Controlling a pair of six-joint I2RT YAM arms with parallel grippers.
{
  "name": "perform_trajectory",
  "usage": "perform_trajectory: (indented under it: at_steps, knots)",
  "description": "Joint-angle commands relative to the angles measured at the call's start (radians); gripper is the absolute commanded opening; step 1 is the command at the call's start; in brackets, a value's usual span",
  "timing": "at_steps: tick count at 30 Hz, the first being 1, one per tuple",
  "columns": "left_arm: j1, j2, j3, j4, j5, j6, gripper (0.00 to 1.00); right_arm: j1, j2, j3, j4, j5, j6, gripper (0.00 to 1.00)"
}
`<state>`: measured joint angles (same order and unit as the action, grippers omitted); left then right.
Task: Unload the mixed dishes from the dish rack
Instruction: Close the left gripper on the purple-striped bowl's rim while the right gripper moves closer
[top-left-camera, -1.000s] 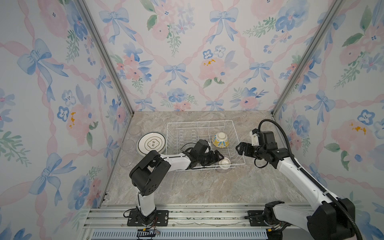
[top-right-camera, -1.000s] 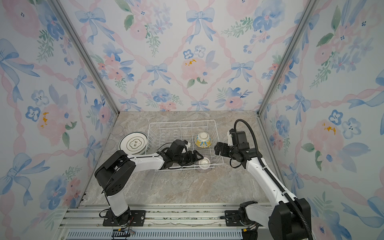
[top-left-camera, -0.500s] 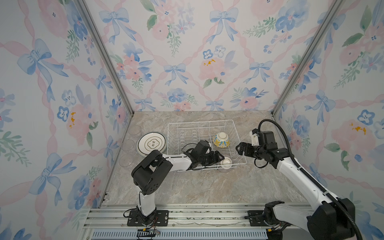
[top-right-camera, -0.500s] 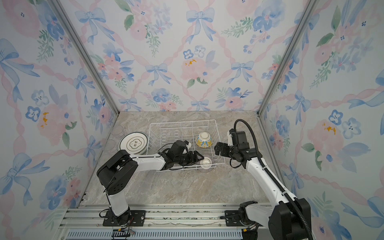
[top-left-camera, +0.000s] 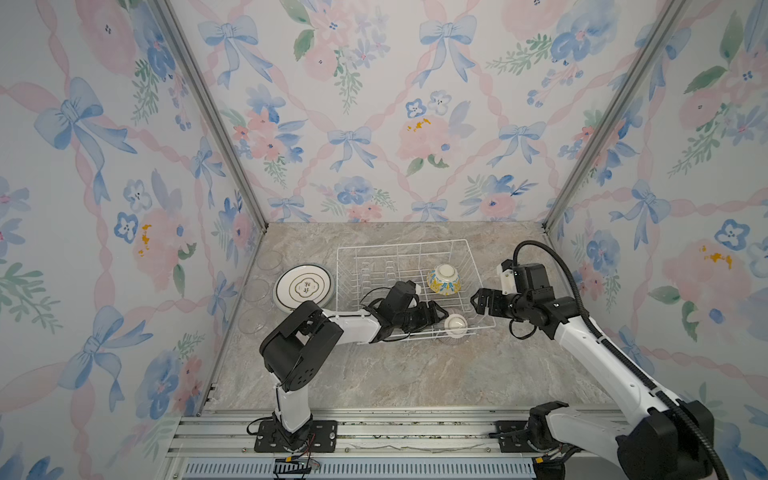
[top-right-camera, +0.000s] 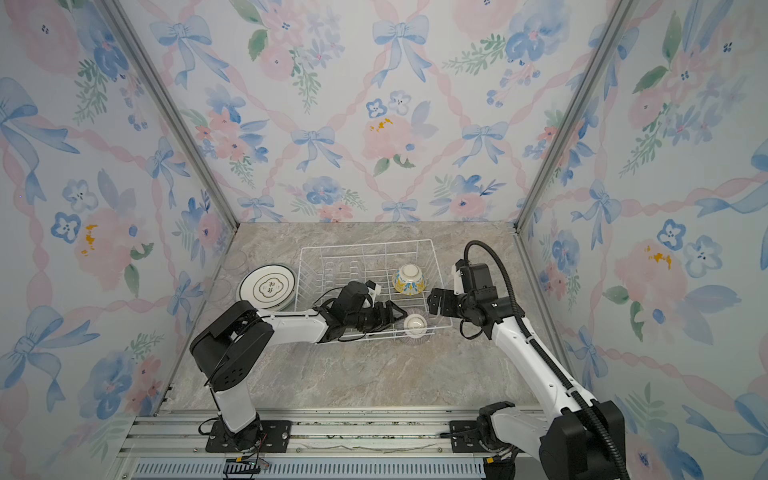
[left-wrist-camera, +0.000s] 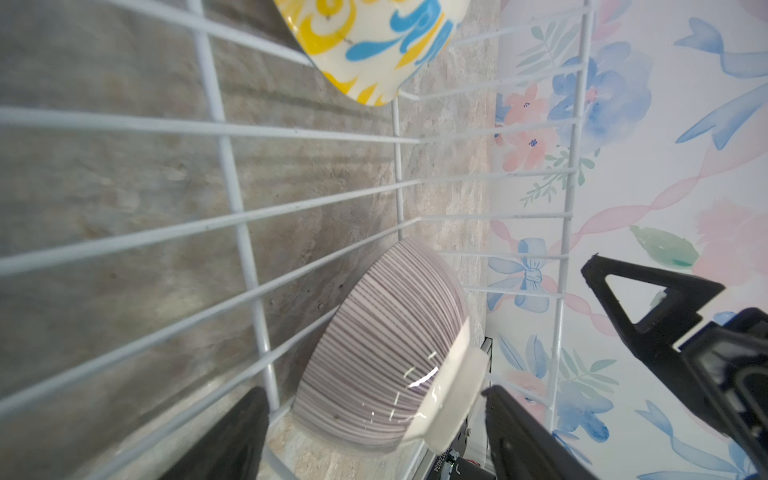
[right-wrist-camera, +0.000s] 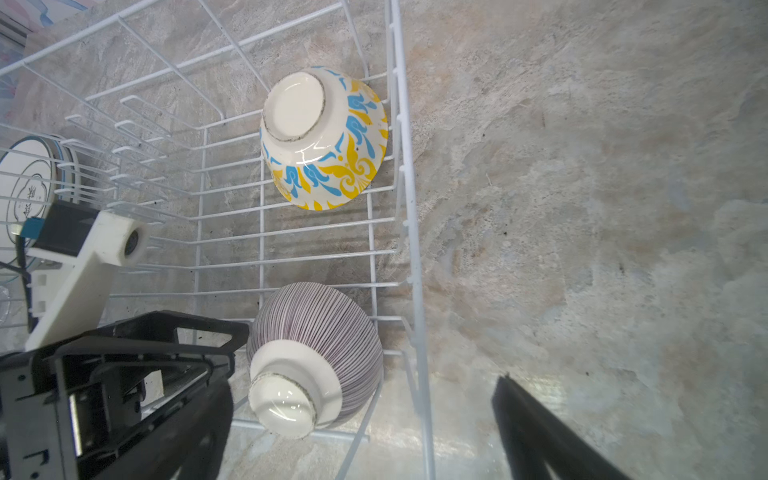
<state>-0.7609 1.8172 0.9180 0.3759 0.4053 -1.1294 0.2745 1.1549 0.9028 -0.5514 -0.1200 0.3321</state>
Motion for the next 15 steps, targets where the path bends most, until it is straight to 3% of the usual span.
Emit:
perform_trajectory:
  at_steps: [1, 15]
  knots:
    - [0.014, -0.026, 0.006, 0.009, 0.028, 0.035, 0.83, 0.021, -0.024, 0.025, -0.061, 0.02, -0.017, 1.0]
    - [-0.002, 0.059, 0.077, 0.01, 0.023, 0.067, 0.81, 0.024, -0.019, -0.037, -0.027, 0.024, 0.033, 0.99]
